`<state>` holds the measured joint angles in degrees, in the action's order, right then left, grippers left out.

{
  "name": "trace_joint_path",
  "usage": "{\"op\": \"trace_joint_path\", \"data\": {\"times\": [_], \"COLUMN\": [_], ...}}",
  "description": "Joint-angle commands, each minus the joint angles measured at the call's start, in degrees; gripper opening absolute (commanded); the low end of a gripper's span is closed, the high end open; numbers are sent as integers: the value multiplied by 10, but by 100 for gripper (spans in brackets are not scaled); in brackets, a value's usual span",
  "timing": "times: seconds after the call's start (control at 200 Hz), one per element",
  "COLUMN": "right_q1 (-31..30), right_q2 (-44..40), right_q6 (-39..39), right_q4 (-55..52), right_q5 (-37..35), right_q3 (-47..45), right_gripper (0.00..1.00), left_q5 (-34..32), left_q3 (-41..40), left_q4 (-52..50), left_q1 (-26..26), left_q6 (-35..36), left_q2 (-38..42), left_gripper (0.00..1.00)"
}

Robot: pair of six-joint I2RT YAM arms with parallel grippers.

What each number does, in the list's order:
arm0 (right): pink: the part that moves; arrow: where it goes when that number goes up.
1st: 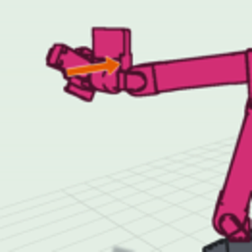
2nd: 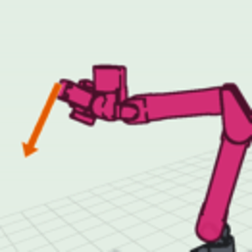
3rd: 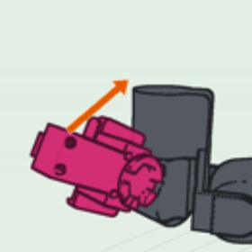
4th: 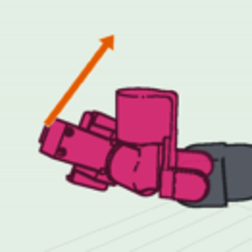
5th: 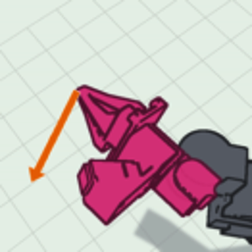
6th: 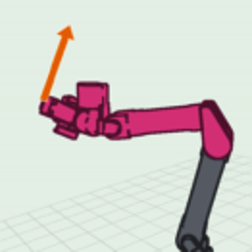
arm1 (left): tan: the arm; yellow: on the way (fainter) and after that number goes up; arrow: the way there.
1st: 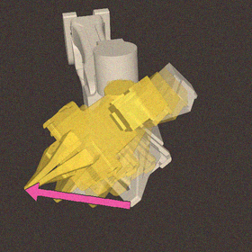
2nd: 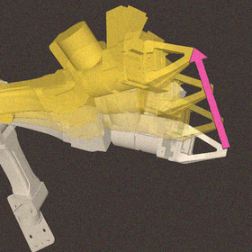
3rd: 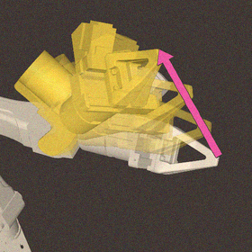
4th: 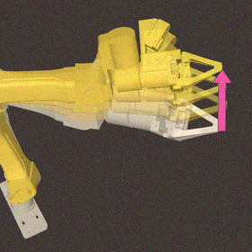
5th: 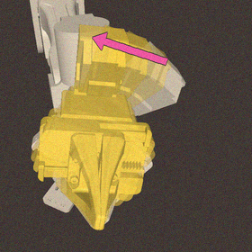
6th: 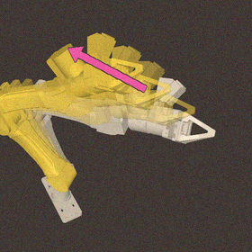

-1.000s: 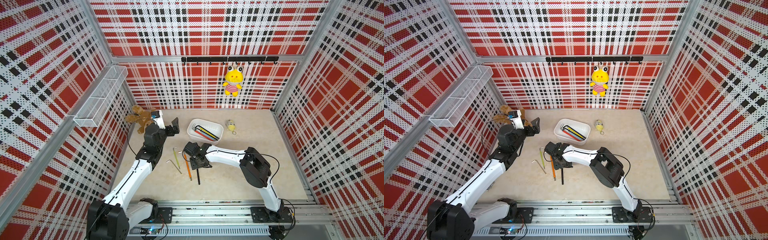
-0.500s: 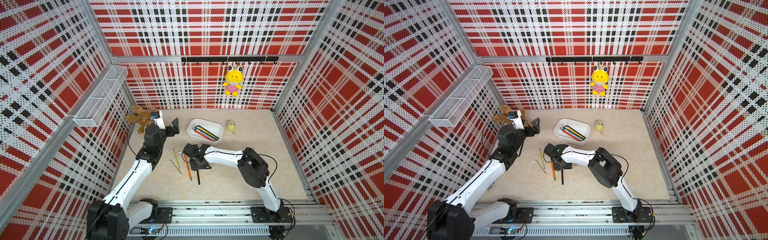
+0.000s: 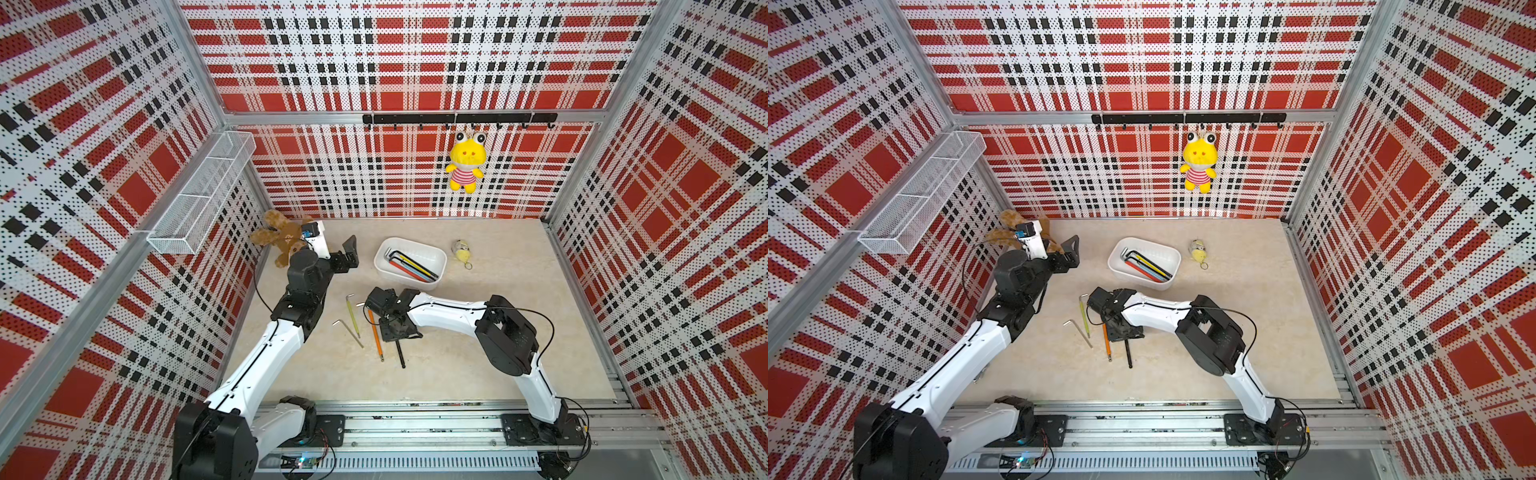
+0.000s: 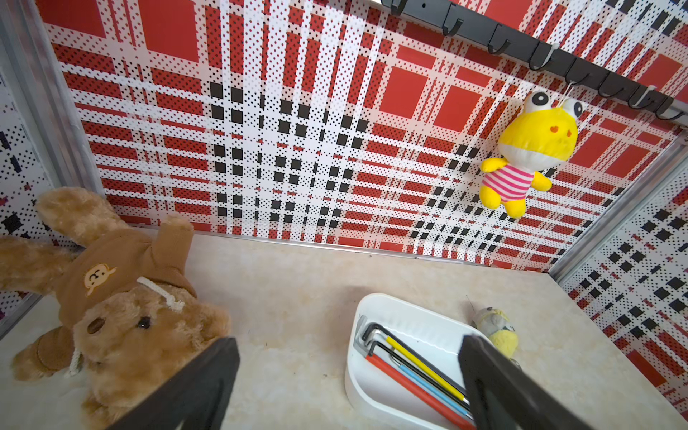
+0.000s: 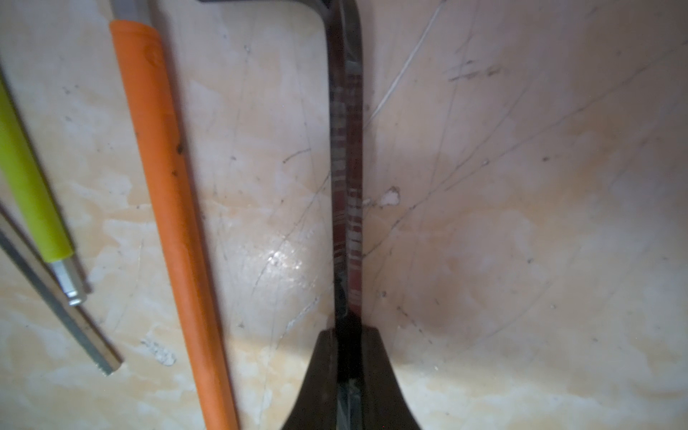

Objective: Put the hex key on the desktop into the storage box
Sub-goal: Pick up the Allen key from the center of the board.

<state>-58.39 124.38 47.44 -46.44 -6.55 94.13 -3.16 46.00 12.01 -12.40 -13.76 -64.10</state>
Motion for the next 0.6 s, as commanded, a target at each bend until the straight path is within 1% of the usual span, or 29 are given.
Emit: {"op": "trace_joint_path", "data": {"times": [0.0, 0.135, 0.291, 0.401, 0.481, 0.596], "right_q1": [-3, -3, 11, 38, 61, 93], "right_q2": [-5, -32, -98, -148, -186, -229], "right_q6": [-7, -55, -148, -217, -263, -340], "right_q4": [-6, 17, 80, 112, 136, 154], "right_q5": [-15, -37, -39, -8, 21, 44], "right_q3": [-9, -11, -49, -76, -95, -103], "right_gripper": [0, 0, 0, 0, 0, 0], "left_q5": [-1, -3, 1, 23, 25, 34], "left_q3": [-6, -3, -2, -5, -8, -11], "left_q4": [11, 6, 4, 14, 19, 27], "left_q1": [3, 4, 7, 19, 24, 30], "left_q6": [-4, -5, -9, -22, -25, -31], "left_q2": [12, 14, 19, 27, 33, 35], "left_gripper": [99, 99, 99, 99, 99, 99]}}
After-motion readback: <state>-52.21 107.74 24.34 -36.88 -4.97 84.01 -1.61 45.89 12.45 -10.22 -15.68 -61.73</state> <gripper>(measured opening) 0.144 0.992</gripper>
